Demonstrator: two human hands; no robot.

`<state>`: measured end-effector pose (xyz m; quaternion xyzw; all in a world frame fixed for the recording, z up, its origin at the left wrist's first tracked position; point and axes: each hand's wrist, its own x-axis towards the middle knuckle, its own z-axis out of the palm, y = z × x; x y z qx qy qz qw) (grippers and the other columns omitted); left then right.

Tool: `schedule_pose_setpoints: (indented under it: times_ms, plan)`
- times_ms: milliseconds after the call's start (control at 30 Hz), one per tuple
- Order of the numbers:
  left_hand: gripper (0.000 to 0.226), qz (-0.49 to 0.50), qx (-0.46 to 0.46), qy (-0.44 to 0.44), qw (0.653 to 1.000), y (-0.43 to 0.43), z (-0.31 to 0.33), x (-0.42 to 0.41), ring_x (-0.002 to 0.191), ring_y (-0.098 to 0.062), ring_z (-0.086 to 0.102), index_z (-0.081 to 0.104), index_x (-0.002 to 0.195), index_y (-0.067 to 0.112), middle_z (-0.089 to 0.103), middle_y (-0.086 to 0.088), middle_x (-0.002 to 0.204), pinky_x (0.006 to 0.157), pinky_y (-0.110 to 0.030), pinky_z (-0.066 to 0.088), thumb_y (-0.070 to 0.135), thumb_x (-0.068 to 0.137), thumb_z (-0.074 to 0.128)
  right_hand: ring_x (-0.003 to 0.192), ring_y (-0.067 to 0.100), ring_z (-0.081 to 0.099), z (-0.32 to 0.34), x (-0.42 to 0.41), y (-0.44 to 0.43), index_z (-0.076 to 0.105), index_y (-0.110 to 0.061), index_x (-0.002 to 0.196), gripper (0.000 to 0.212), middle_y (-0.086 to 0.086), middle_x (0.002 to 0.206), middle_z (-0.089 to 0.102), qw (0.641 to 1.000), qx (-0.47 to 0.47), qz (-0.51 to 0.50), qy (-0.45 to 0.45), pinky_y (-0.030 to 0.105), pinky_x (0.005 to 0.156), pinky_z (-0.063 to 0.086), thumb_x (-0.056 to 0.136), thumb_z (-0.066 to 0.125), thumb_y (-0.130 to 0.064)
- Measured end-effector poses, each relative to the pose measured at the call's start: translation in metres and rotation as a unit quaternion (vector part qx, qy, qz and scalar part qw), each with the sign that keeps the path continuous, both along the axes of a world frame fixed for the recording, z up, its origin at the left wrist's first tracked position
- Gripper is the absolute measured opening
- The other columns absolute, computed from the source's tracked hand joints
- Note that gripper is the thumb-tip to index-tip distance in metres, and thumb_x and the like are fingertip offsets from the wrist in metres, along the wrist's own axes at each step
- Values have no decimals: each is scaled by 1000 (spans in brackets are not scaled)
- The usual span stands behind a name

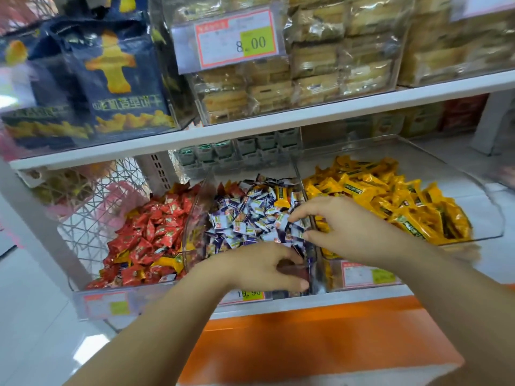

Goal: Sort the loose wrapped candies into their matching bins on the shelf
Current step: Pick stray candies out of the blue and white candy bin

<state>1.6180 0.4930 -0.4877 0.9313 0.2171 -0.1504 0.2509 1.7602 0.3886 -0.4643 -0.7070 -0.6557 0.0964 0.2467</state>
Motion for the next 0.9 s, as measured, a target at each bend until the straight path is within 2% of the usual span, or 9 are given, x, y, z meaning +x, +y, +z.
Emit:
schedule_pose_setpoints:
  times_ms: [133,233,300,400,567,667,733,800,900]
  plan:
    - [79,-25,-7,43,999,3,-4,-1,138,-12,32,23,149,25,28,8,154,113,-31,29,44,86,65,125,5,44,-1,4,-3,59,-32,121,31,-12,133,52,1000,-8,22,-9,24,104,33,92,57,-21]
    - [80,-20,-26,42,999,3,-5,1,138,-13,31,22,149,25,28,7,154,113,-32,29,40,85,68,120,9,50,-2,3,-3,59,-33,121,31,-12,133,51,1000,-16,24,-6,25,104,34,92,57,-21]
    - [73,3,-41,23,999,1,-6,0,134,-15,38,30,145,24,35,5,149,111,-35,34,38,84,69,123,6,46,-1,1,-3,59,-32,121,31,-13,132,52,999,-17,25,-15,22,103,31,92,57,-20]
    - [49,31,-74,-29,996,-1,-6,-3,113,-23,56,45,126,26,55,-2,127,98,-40,46,30,84,70,126,4,42,-1,-1,-2,59,-31,122,32,-14,132,53,999,-14,22,-24,22,104,30,92,57,-20]
    - [24,62,-89,-169,980,-4,-7,-15,109,-1,53,51,103,30,57,7,116,89,-12,41,26,86,68,130,10,37,-5,-2,2,59,-35,120,33,-17,129,53,1000,-15,6,-18,35,109,32,91,57,-21]
    - [15,96,-104,-260,955,-7,-10,-19,92,-9,60,54,92,25,61,4,100,78,-17,49,20,87,67,131,11,32,-6,-3,4,58,-37,121,33,-17,129,53,1000,-12,-6,-21,37,109,31,91,57,-22]
    - [16,108,-90,-296,945,-9,-15,-20,85,-14,61,53,88,23,61,4,91,72,-22,52,17,87,67,131,13,32,-8,-4,7,58,-38,120,33,-15,129,54,1000,-8,-13,-22,38,108,31,91,58,-23]
    - [20,107,-66,-314,941,-11,-19,-19,81,-5,59,51,87,28,61,8,88,70,-18,48,18,85,69,130,16,34,-9,-5,10,59,-38,119,34,-13,127,56,1000,-3,-16,-20,41,107,33,90,58,-21]
    - [21,99,-54,-319,941,-13,-22,-15,83,-1,56,56,101,29,61,9,93,75,-16,45,20,86,68,128,18,36,-11,-5,13,61,-37,117,35,-12,125,58,999,4,-28,-22,42,106,34,89,58,-18]
